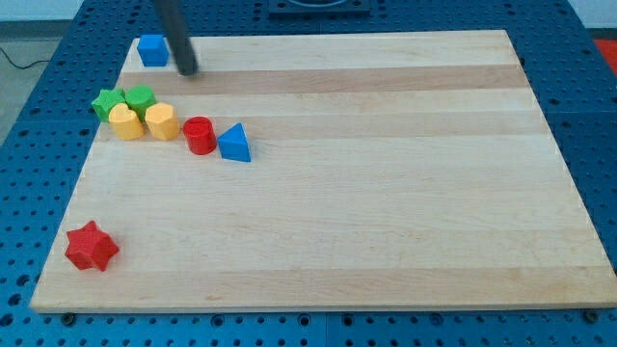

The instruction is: Slightly push the green star along with yellow heart to the bottom of yellow hexagon

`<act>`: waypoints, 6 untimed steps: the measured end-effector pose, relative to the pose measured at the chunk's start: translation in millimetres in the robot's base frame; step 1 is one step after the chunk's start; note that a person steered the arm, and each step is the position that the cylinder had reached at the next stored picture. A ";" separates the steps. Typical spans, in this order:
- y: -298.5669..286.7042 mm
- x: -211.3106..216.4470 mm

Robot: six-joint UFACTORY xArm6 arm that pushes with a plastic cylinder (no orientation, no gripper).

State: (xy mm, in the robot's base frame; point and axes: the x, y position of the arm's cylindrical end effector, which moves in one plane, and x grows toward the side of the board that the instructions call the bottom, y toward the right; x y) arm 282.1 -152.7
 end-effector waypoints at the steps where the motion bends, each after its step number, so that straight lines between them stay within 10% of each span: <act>1: 100.5 23.3; 6: -152.3 19.9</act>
State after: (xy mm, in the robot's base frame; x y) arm 301.9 -304.9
